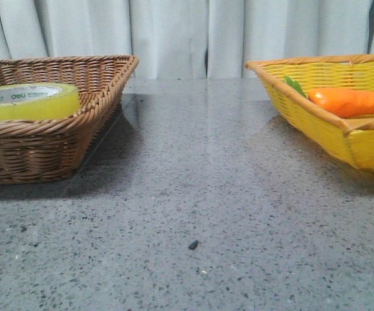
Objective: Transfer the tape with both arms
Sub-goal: 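Lower the tape into the brown basket and open the left gripper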
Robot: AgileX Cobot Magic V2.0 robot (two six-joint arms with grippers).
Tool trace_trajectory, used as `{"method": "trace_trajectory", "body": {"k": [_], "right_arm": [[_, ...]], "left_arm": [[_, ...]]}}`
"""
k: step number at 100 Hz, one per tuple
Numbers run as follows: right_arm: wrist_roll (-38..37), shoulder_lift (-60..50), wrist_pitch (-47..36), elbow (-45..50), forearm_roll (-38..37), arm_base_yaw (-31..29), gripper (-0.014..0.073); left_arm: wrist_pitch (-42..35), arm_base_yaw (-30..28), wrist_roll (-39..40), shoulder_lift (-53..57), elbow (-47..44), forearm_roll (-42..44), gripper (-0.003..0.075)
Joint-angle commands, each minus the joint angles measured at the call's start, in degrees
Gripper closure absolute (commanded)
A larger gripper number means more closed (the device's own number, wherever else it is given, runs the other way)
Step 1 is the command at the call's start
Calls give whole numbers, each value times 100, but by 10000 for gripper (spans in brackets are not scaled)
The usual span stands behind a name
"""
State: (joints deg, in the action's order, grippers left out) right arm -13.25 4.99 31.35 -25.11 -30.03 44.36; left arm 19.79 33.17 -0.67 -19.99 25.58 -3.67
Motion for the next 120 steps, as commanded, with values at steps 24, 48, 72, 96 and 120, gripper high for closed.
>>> {"method": "trace_trajectory", "body": {"k": [24,48,72,96,120], "right_arm": [[-36,-283,-544,348,-253,8,659],[-36,-283,-544,348,-253,8,660],[-36,-283,-544,348,-253,8,660],[-36,-283,-544,348,-253,8,660],[-36,-283,-544,348,-253,8,660]], "left_arm": [[-527,-13,34,1090,-812,-169,741],[-507,-13,34,1114,-1075,-169,741],[-516,-13,34,1114,-1163,-169,741],[-1121,-331,67,1270,-1633,205,741],[-1505,-1443,34,2029,-2378,169,741]]}}
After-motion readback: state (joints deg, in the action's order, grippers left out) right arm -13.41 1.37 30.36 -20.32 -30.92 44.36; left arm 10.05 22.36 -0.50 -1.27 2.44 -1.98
